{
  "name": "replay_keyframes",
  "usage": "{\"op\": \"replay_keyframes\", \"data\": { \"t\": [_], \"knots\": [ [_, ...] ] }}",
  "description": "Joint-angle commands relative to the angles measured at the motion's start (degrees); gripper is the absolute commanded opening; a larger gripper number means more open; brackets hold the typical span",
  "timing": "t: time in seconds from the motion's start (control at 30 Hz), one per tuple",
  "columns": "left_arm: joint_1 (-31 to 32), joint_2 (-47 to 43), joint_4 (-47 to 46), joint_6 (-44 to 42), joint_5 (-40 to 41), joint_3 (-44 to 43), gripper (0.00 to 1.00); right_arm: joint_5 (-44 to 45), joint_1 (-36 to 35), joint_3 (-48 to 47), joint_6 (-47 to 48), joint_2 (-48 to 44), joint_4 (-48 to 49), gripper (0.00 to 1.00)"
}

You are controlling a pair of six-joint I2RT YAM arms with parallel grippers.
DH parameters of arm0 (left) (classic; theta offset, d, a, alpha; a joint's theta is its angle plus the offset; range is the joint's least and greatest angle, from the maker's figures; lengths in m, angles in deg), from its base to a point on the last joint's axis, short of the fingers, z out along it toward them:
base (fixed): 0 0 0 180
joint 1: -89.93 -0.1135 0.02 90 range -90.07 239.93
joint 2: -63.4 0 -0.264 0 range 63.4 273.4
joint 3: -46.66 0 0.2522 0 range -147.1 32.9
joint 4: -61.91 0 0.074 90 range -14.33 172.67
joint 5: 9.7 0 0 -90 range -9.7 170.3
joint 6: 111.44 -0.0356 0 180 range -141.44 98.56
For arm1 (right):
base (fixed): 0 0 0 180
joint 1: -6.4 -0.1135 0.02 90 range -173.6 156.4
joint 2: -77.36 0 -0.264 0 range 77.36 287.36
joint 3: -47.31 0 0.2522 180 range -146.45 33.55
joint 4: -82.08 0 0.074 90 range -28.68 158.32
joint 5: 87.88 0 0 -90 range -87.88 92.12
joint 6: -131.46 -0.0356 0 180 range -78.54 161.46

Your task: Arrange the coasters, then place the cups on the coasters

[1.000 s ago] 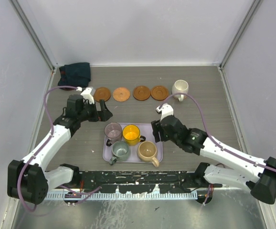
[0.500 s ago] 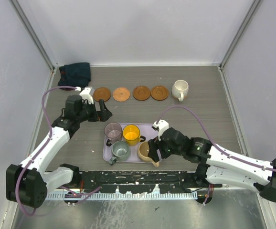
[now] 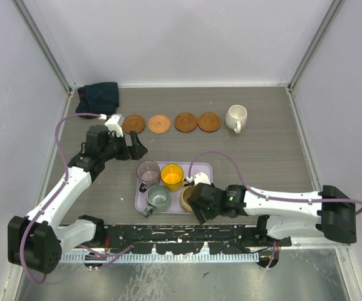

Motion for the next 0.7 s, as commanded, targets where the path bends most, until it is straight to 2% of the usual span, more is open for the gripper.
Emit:
{"op": "replay_keyframes", "data": {
  "t": [0.0,0.23,0.53,0.6,0.67],
  "knots": [
    [0.4,-0.7,-0.8,-0.5,0.4,-0.4,0.98,7.1,-1.2,-2.2,-3.8,3.7,-0.6,0.69],
    [0.4,-0.5,-0.8,-0.4,0.5,-0.3,0.98,8.2,-2.0,-3.4,-3.8,5.3,1.4,0.58],
    [0.5,-0.7,-1.1,0.1,0.5,0.2,0.98,7.4,-2.7,-4.0,-3.1,4.1,3.8,0.56],
    [0.5,-1.0,-1.1,0.0,0.5,0.3,0.98,7.1,-2.7,-4.1,-2.8,4.4,4.5,0.50],
    [0.4,-1.1,-1.1,0.1,0.5,0.4,0.98,7.1,-2.8,-4.2,-2.7,5.0,4.9,0.39]
  ]
}}
